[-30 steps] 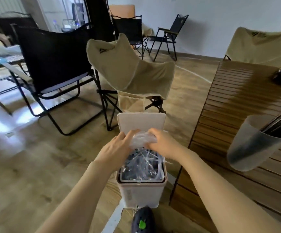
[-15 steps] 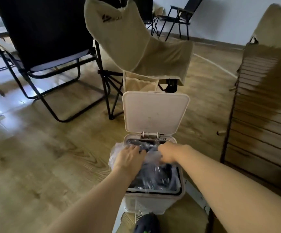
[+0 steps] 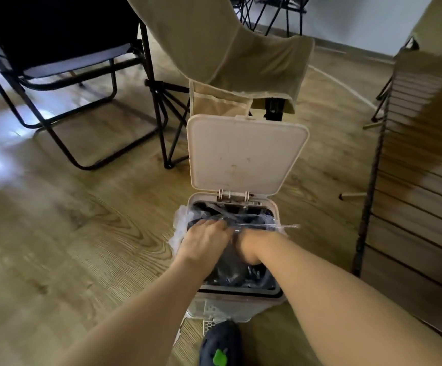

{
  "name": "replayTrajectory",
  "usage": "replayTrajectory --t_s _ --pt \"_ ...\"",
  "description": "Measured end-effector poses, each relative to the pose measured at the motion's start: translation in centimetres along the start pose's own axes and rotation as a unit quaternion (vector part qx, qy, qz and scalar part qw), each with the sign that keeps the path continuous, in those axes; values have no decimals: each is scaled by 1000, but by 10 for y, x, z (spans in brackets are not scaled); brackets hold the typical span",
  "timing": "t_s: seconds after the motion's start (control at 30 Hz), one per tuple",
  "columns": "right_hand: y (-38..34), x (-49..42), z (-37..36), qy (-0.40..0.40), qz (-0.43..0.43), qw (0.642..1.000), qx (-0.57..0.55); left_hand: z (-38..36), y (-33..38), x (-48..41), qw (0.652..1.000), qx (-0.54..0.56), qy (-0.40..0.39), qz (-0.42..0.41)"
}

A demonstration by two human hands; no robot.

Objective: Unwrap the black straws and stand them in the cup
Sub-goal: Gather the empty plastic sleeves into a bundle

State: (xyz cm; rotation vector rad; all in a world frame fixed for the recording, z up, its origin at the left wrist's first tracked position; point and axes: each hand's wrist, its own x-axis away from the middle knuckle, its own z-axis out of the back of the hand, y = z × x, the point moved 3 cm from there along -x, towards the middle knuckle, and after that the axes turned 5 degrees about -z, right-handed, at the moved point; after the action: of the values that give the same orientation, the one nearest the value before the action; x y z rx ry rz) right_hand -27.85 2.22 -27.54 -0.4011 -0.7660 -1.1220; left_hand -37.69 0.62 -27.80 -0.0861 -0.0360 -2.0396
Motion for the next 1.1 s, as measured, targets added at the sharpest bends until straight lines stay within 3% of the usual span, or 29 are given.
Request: replayTrajectory --t_s 0.1,0.2,0.37,0.53,0.77,1.1 --pt "-2 4 -1 -8 -16 1000 -11 -10 1 9 996 -34 -81 0" --pt "-3 8 4 38 -23 998 -39 -15 -4 12 995 -16 -97 1" --pt "0 20 22 165 -27 984 -66 2 -12 6 998 17 -57 -22" --pt "10 50 39 263 -88 957 -90 30 -17 9 998 28 -43 -34" --pt "30 114 50 348 -156 913 -141 86 -12 33 996 39 80 -7" --pt "25 193 57 407 -156 889 -139 166 3 63 990 8 141 -2"
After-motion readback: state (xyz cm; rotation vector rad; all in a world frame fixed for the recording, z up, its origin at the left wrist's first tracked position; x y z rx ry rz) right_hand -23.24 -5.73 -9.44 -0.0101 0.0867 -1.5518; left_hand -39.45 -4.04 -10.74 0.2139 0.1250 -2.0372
